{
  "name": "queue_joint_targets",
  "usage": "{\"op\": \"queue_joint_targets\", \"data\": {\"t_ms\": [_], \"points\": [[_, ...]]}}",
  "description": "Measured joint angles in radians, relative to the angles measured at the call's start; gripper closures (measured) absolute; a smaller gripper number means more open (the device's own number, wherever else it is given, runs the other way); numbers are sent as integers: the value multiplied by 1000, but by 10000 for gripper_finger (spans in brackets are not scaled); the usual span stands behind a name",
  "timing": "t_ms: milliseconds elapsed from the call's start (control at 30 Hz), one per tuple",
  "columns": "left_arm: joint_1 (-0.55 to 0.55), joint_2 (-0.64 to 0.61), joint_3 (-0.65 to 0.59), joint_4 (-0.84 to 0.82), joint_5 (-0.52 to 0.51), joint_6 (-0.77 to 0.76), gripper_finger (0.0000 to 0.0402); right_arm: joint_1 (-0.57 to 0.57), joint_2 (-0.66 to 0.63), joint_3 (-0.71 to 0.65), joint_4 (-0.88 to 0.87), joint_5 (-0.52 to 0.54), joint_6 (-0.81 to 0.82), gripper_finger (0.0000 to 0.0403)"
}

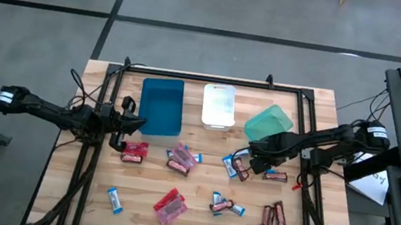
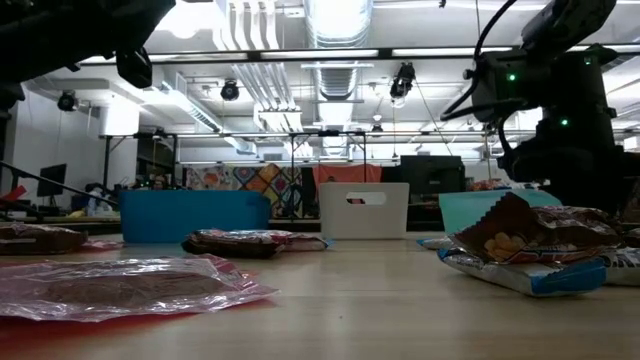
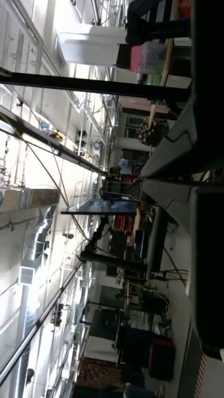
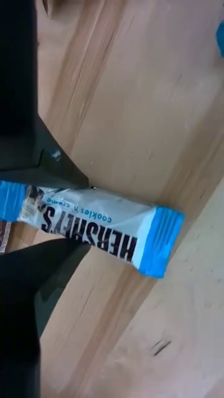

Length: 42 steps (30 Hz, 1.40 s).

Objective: Sort candy
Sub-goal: Put the white chocolate into the white bin

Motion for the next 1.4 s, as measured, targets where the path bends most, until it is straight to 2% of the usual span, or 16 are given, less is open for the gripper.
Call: {"op": "queue_joint_targets", "data": {"t_ms": [167, 567, 900, 1167, 1400], "points": [[0, 0, 0, -1, 0, 0, 402, 0, -22, -2, 9, 17, -2, 329], [0, 0, 0, -1, 0, 0, 402, 0, -122, -3, 9, 15, -13, 389], [0, 0, 0, 0, 0, 0, 402, 0, -136, -3, 36, 6, -79, 394], [0, 0, 0, 0, -1, 0, 402, 56, -194, -3, 228, -50, -175, 394], [0, 0, 0, 5, -1, 0, 402, 58, -272, -3, 598, -43, -279, 394]]}}
